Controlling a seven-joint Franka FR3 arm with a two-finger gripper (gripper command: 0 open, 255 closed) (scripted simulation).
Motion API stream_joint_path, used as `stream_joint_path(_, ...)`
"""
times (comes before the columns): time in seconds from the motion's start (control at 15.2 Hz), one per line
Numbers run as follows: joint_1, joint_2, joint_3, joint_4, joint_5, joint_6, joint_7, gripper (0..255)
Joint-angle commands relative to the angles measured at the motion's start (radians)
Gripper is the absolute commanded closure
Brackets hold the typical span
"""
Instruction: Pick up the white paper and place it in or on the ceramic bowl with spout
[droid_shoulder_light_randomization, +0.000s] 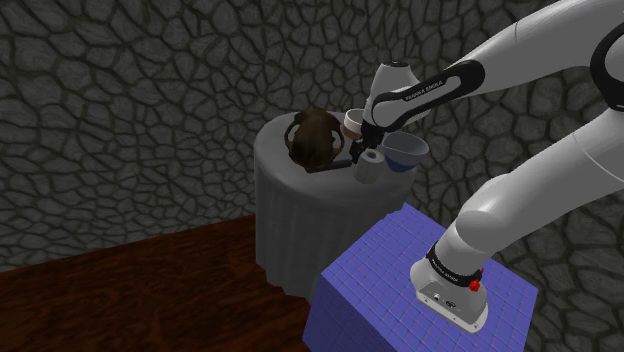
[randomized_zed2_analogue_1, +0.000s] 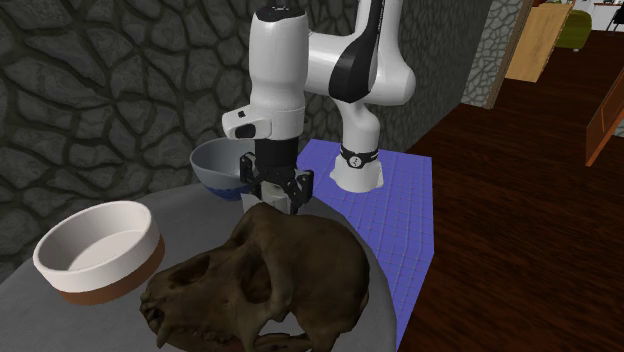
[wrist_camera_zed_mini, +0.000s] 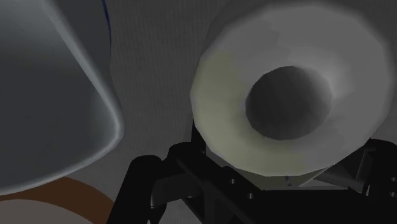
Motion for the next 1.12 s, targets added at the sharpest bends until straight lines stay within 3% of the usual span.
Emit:
stream_joint_path(0.0,0.000,0.000,0.000,0.000,0.000,0.000,0.000,255)
stream_joint_path(0.2,0.000,0.000,0.000,-0.001,0.000,0.000,0.000,255)
stream_joint_path(1.06,0.003,-0.116,0.011,0.092,0.012,-0.209,-0.013,255)
